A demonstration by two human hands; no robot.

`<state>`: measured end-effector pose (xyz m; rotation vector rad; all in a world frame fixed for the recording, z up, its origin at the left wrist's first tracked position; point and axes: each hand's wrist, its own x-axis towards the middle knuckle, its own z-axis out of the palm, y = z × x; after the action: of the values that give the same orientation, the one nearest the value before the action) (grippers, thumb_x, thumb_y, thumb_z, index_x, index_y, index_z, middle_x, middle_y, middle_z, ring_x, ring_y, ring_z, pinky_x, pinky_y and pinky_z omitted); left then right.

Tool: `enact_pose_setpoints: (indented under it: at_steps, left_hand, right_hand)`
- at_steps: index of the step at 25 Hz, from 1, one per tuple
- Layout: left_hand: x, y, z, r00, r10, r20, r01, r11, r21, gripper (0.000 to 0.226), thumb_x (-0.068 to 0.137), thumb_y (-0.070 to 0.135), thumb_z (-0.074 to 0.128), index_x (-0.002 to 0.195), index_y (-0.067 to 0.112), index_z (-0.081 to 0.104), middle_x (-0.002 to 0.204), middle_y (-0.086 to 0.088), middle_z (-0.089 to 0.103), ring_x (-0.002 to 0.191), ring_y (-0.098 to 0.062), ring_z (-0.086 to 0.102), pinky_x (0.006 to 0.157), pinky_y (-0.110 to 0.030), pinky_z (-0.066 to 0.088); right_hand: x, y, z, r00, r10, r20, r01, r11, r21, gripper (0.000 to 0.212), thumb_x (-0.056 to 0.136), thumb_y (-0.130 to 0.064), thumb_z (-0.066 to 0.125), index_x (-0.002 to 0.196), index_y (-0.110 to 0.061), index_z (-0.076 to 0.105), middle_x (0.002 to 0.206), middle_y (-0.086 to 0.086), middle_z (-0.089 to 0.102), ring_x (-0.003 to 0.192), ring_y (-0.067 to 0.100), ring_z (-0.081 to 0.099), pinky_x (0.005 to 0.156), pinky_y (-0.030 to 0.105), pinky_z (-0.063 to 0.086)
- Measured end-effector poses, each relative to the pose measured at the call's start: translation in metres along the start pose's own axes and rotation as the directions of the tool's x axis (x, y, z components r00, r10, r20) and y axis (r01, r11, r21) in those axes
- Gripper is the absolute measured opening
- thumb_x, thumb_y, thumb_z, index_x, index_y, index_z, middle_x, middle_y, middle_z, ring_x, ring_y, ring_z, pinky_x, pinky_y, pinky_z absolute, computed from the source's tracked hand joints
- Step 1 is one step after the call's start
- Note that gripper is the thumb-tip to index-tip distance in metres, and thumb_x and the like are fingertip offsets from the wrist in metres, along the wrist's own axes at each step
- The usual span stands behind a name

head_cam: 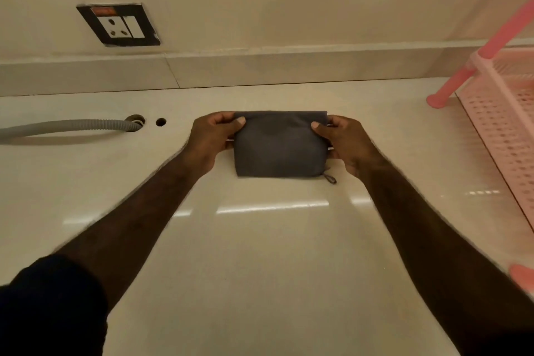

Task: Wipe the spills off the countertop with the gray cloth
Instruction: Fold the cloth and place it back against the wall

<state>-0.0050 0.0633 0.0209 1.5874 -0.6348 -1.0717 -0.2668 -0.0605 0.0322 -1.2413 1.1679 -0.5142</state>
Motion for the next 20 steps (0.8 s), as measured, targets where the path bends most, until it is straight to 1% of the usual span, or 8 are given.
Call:
enact_pose_setpoints:
  at_steps: [4, 7, 9, 10, 12, 14, 18, 20]
  left_hand:
    - [0.059, 0.004, 0.015, 0.988, 0.031, -0.15, -0.027, 0.999, 0.029, 0.028, 0.09, 0.019, 0.078, 0.117, 0.01, 0.075, 0.108, -0.005, 0.078, 0.093, -0.017, 0.074, 0.073, -0.027, 0.061]
    - [0.096, 0.004, 0.02, 0.965, 0.057, -0.257, -0.031, 0.994, 0.105, 0.026, 0.085, 0.025, 0.083, 0.108, 0.012, 0.079, 0.101, -0.003, 0.08, 0.093, -0.021, 0.076, 0.078, -0.033, 0.064]
    - [0.113, 0.004, 0.022, 0.946, 0.099, -0.309, -0.039, 0.98, 0.195, 0.024, 0.083, 0.029, 0.083, 0.103, 0.015, 0.081, 0.097, 0.001, 0.079, 0.092, -0.019, 0.076, 0.085, -0.038, 0.064]
    - [0.119, 0.004, 0.024, 0.937, 0.13, -0.325, -0.049, 0.968, 0.246, 0.023, 0.083, 0.03, 0.084, 0.101, 0.015, 0.081, 0.094, 0.003, 0.079, 0.091, -0.016, 0.075, 0.087, -0.037, 0.063]
    - [0.128, 0.007, 0.028, 0.923, 0.19, -0.334, -0.072, 0.94, 0.335, 0.022, 0.084, 0.03, 0.083, 0.099, 0.015, 0.081, 0.091, 0.004, 0.077, 0.09, -0.014, 0.073, 0.088, -0.033, 0.061]
    - [0.134, 0.009, 0.031, 0.918, 0.237, -0.319, -0.092, 0.908, 0.41, 0.022, 0.085, 0.03, 0.083, 0.098, 0.013, 0.081, 0.092, 0.001, 0.077, 0.087, -0.012, 0.071, 0.086, -0.026, 0.059]
    - [0.135, 0.015, 0.033, 0.91, 0.286, -0.301, -0.082, 0.835, 0.544, 0.019, 0.087, 0.029, 0.081, 0.092, 0.011, 0.079, 0.083, 0.002, 0.072, 0.078, -0.012, 0.067, 0.076, -0.024, 0.054]
    - [0.129, 0.018, 0.029, 0.904, 0.303, -0.301, -0.089, 0.823, 0.561, 0.019, 0.089, 0.03, 0.079, 0.091, 0.011, 0.076, 0.084, 0.002, 0.07, 0.079, -0.014, 0.066, 0.074, -0.025, 0.054]
  right_hand:
    - [0.059, -0.009, 0.005, 0.988, -0.107, -0.11, 0.093, 0.987, -0.129, 0.025, 0.101, -0.025, 0.076, 0.123, -0.014, 0.075, 0.111, -0.002, 0.079, 0.105, 0.021, 0.076, 0.088, 0.038, 0.066]
    - [0.097, -0.019, 0.007, 0.978, -0.135, -0.161, 0.1, 0.972, -0.213, 0.015, 0.096, -0.028, 0.082, 0.107, -0.018, 0.08, 0.104, -0.001, 0.082, 0.099, 0.022, 0.078, 0.093, 0.047, 0.066]
    - [0.117, -0.021, 0.009, 0.97, -0.165, -0.179, 0.113, 0.957, -0.268, 0.024, 0.093, -0.031, 0.084, 0.111, -0.015, 0.082, 0.105, 0.0, 0.082, 0.098, 0.023, 0.079, 0.094, 0.048, 0.066]
    - [0.122, -0.023, 0.009, 0.964, -0.193, -0.183, 0.126, 0.937, -0.325, 0.028, 0.094, -0.034, 0.083, 0.113, -0.014, 0.082, 0.105, -0.002, 0.081, 0.098, 0.021, 0.077, 0.094, 0.043, 0.065]
    - [0.131, -0.022, 0.009, 0.954, -0.227, -0.195, 0.125, 0.895, -0.427, 0.033, 0.097, -0.036, 0.081, 0.119, -0.012, 0.079, 0.105, -0.005, 0.074, 0.098, 0.018, 0.07, 0.09, 0.032, 0.06]
    - [0.138, -0.019, 0.009, 0.943, -0.243, -0.229, 0.118, 0.884, -0.453, 0.037, 0.097, -0.036, 0.08, 0.123, -0.011, 0.078, 0.107, -0.003, 0.071, 0.099, 0.017, 0.066, 0.088, 0.028, 0.054]
    - [0.137, -0.017, 0.015, 0.904, -0.292, -0.313, 0.105, 0.861, -0.498, 0.04, 0.094, -0.04, 0.083, 0.123, -0.013, 0.077, 0.12, 0.004, 0.078, 0.103, 0.019, 0.068, 0.094, 0.03, 0.055]
    - [0.129, -0.019, 0.018, 0.871, -0.352, -0.343, 0.106, 0.816, -0.568, 0.044, 0.095, -0.045, 0.08, 0.127, -0.015, 0.073, 0.119, 0.005, 0.078, 0.107, 0.021, 0.071, 0.096, 0.032, 0.054]
